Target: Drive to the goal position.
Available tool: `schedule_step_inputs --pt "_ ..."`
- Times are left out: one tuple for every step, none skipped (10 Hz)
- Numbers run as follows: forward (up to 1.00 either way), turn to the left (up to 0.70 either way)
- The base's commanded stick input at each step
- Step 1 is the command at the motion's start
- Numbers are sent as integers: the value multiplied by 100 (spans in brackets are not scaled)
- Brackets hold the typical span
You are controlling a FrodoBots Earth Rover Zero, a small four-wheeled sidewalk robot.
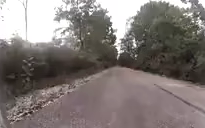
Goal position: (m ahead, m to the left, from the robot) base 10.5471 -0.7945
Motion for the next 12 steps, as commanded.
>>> schedule_step_inputs --pt "70 0" --pt "70 0" --pt "70 0" --pt "70 0" --pt "70 0" --pt "70 0" --pt "70 0" --pt "70 0" --pt "70 0" --pt "70 0" --pt "70 0" --pt "70 0"
